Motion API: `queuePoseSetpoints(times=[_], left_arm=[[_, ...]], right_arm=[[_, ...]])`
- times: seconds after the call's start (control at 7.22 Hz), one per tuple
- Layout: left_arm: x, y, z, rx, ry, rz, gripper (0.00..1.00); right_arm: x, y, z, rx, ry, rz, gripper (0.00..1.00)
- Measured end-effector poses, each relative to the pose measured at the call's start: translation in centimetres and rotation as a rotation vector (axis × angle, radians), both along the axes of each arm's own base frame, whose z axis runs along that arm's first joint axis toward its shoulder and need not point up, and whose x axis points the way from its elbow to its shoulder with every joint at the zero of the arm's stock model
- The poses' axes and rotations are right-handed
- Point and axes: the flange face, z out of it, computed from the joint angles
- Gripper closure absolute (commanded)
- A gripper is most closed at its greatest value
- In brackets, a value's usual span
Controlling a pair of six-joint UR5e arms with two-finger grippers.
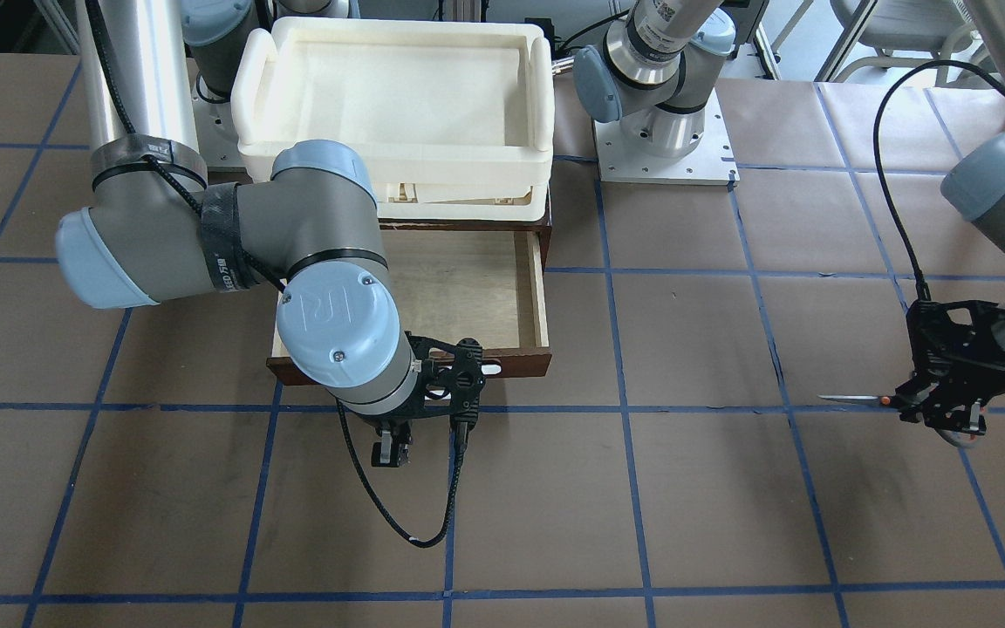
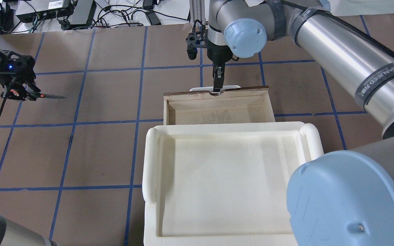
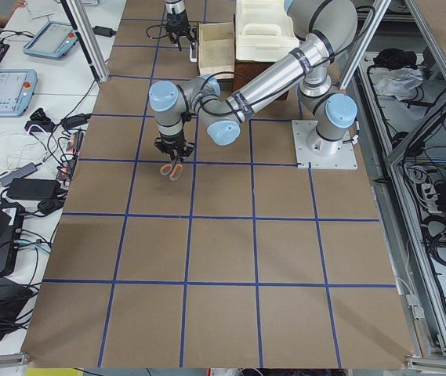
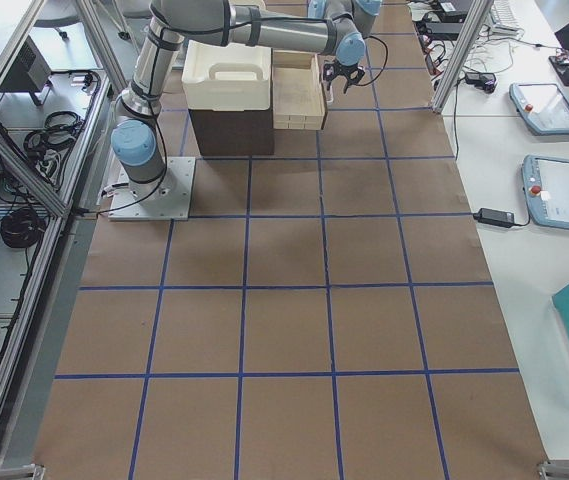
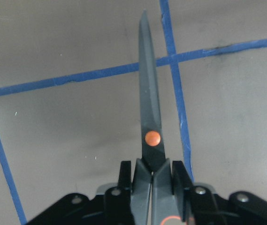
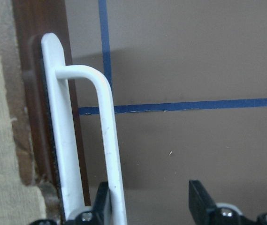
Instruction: Place scissors in drawer with both arms
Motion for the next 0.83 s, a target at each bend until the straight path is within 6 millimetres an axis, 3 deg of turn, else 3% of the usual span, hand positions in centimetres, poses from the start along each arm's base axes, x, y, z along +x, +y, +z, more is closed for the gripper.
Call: queuePoseSetpoints(times=[0.28, 0.42, 0.55, 0.83], left_arm=[[-0.4, 0.2, 0.8, -0.007, -0.004, -0.004, 1.00], [-0.5, 0.3, 1.2, -0.011, -0.007, -0.005, 1.00], [-0.6, 0.3, 1.5, -0.014, -0.009, -0.006, 1.00], [-0.9, 0.6, 2.5, -0.020, -0.012, -0.008, 1.00]], right_arm=[[-0.2, -0.6, 0.1, -0.007, -0.004, -0.007, 0.22], [-0.4, -0.7, 0.3, -0.010, -0.009, -0.011, 0.00], [-0.6, -0.8, 0.8, -0.016, -0.011, -0.019, 0.00], [-2.0, -0.3, 5.3, -0.073, -0.017, -0.056, 0.00]])
